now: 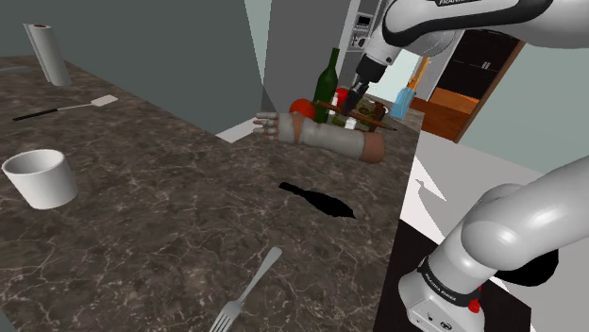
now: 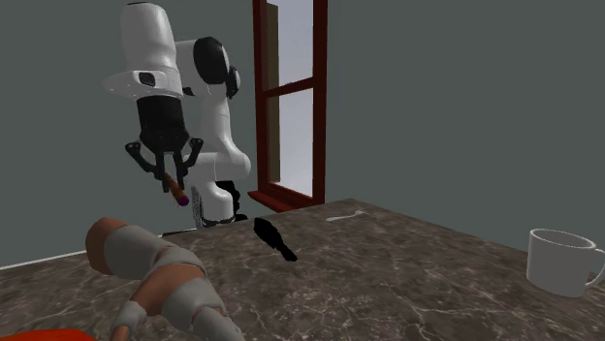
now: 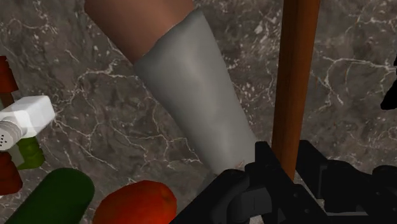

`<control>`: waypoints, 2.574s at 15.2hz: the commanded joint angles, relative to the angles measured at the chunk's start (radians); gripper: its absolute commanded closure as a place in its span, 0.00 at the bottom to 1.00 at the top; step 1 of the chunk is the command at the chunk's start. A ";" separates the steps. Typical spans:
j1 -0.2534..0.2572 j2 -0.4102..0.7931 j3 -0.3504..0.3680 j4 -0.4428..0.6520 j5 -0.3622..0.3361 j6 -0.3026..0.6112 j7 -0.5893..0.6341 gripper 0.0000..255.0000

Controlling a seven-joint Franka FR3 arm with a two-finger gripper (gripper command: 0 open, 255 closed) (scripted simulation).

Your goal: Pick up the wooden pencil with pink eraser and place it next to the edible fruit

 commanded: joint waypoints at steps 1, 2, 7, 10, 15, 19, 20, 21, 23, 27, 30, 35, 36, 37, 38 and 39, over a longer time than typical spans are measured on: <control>-0.016 0.032 -0.039 0.034 -0.003 -0.008 -0.054 1.00; -0.022 0.052 -0.057 0.054 -0.003 -0.010 -0.078 1.00; -0.051 0.167 -0.143 0.173 0.014 -0.031 -0.201 1.00; -0.069 0.246 -0.190 0.258 0.036 -0.050 -0.276 1.00; -0.097 0.356 -0.241 0.354 0.080 -0.057 -0.373 1.00; -0.097 0.366 -0.241 0.311 0.089 -0.006 -0.385 1.00; -0.097 0.369 -0.241 0.301 0.091 0.007 -0.388 1.00; -0.097 0.372 -0.241 0.291 0.094 0.019 -0.392 1.00; -0.097 0.379 -0.242 0.272 0.099 0.045 -0.399 1.00; -0.097 0.396 -0.242 0.235 0.113 0.095 -0.414 1.00; -0.097 0.410 -0.242 0.211 0.124 0.132 -0.427 1.00; -0.097 0.439 -0.242 0.174 0.148 0.192 -0.451 1.00; -0.097 0.446 -0.241 0.167 0.153 0.204 -0.457 1.00; -0.097 0.452 -0.241 0.161 0.159 0.216 -0.462 1.00; -0.097 0.459 -0.241 0.155 0.165 0.228 -0.468 1.00; -0.098 0.466 -0.240 0.149 0.171 0.240 -0.473 1.00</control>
